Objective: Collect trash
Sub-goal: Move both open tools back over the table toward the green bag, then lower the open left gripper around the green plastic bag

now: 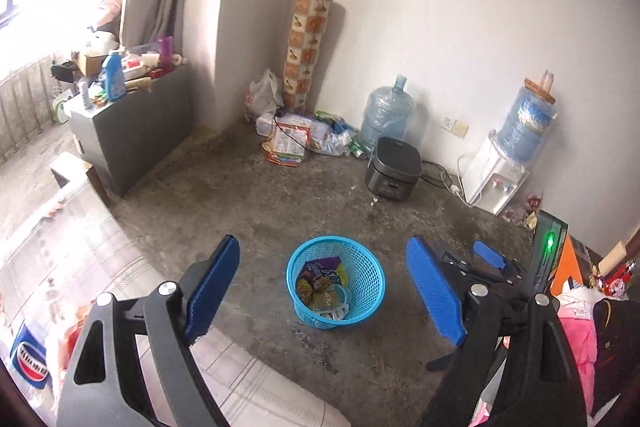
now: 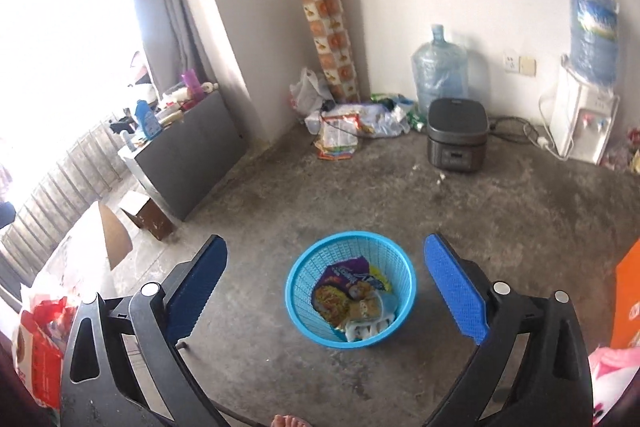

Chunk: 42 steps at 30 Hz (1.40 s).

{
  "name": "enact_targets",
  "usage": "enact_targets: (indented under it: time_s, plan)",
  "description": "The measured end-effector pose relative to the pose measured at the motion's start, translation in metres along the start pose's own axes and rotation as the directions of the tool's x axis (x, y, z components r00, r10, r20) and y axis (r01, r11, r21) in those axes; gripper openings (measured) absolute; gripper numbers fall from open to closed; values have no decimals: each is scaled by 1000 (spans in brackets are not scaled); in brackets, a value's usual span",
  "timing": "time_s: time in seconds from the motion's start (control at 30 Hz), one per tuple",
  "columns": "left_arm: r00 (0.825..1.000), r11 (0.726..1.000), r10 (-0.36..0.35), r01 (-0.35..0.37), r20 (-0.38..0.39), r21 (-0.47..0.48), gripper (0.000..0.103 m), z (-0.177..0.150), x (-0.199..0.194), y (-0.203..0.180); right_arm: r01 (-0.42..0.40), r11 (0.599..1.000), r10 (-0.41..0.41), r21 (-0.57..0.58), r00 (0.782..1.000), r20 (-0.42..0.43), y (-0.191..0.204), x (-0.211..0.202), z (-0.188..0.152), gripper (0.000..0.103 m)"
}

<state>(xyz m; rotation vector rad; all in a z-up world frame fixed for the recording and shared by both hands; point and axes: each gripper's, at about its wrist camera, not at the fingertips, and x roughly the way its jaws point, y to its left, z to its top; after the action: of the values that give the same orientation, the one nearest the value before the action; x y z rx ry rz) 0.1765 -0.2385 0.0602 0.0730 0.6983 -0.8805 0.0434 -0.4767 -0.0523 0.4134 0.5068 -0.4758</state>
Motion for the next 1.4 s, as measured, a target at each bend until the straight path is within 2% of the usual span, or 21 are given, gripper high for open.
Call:
enact_targets:
  time_s: [0.1,0.17,0.27,0.33,0.47,0.6,0.7,0.77,0.87,0.97,1.07,1.2,1.33,1.4]
  plan:
    - [998,998,19,-16,61,-54,84,-12,-57,37,-94,995,94,-17,995,9,16,-16,4,95]
    - [992,993,80,-71,95,-99,84,-23,-94,65,-176,984,176,-18,984,-8,26,-23,5,95]
    - [968,967,205,-178,146,-180,83,-50,-149,108,-286,958,285,-31,957,-50,51,-26,7,95]
    - [944,939,288,-246,161,-240,83,-75,-178,134,-358,933,355,-30,931,-82,70,-26,9,95]
    - [926,876,354,-279,130,-393,83,-122,-212,177,-503,864,494,-11,853,-169,120,-22,7,90]
    - [919,825,380,-282,110,-490,83,-160,-226,201,-604,796,575,-34,773,-267,182,-21,-1,80]
    - [918,809,384,-281,101,-516,82,-177,-229,211,-659,751,607,-41,714,-348,225,-22,-15,74]
    - [919,802,386,-287,87,-524,79,-186,-230,220,-697,717,631,-25,664,-402,248,-24,-25,71]
    - [924,796,376,-279,76,-537,72,-197,-228,230,-728,686,650,22,598,-469,276,-18,-35,61]
    - [936,788,344,-246,72,-564,63,-207,-225,241,-743,667,651,50,548,-525,302,-20,-49,54]
    - [945,786,319,-224,67,-576,57,-213,-219,246,-741,667,638,76,516,-571,317,-16,-55,53]
    - [965,779,253,-161,69,-606,51,-223,-205,252,-737,668,621,105,474,-624,344,-10,-67,52]
    - [980,776,191,-114,58,-620,46,-229,-186,251,-735,674,583,74,467,-665,365,-6,-80,50]
    - [985,778,166,-103,44,-620,46,-231,-178,248,-722,691,549,40,488,-679,368,-3,-88,49]
